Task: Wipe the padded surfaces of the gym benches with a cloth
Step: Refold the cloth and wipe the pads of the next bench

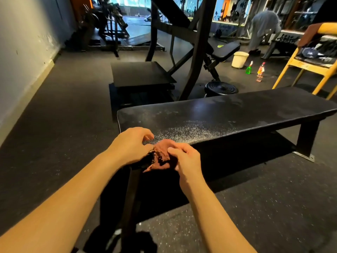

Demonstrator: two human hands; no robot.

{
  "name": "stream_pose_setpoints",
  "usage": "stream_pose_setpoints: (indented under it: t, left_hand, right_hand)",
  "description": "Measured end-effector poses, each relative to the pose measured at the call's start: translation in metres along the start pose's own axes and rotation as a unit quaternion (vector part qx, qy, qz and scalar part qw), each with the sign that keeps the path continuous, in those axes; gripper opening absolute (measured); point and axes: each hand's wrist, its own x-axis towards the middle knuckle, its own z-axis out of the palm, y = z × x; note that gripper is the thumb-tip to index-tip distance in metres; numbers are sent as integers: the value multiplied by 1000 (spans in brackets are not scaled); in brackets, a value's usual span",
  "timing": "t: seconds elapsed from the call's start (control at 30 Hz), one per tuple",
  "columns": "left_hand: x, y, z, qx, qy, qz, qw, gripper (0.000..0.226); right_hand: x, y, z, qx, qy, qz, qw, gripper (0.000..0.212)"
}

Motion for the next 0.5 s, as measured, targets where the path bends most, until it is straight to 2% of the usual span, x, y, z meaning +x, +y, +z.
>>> stream_pose_setpoints:
  t: [0.03, 0.1, 0.17, 0.23, 0.3, 0.37, 0.5]
  left_hand:
    - [3, 6, -1, -47, 48, 8, 998, 26]
    - [9, 22, -2, -148, 119, 33, 981, 21]
    - [13, 37, 0, -195, 124, 71, 970, 26]
    - [21, 45, 6, -189, 107, 102, 971, 46]
    - [36, 45, 15, -198, 106, 99, 969, 57]
    - [54, 45, 23, -229, 125, 82, 962, 55]
    - [80, 55, 32, -271, 145, 67, 949, 48]
  right_hand:
    - [7, -15, -1, 13, 6, -1, 1000, 14]
    - [22, -46, -8, 2, 6, -18, 1000, 34]
    - [36, -75, -16, -10, -21, -8, 1000, 44]
    - [57, -95, -24, -10, -68, 30, 997, 45]
    - [76, -110, -32, -23, -117, 70, 990, 43]
    - [95, -119, -41, -38, -153, 93, 983, 39]
    - [117, -131, -54, -82, -212, 87, 970, 34]
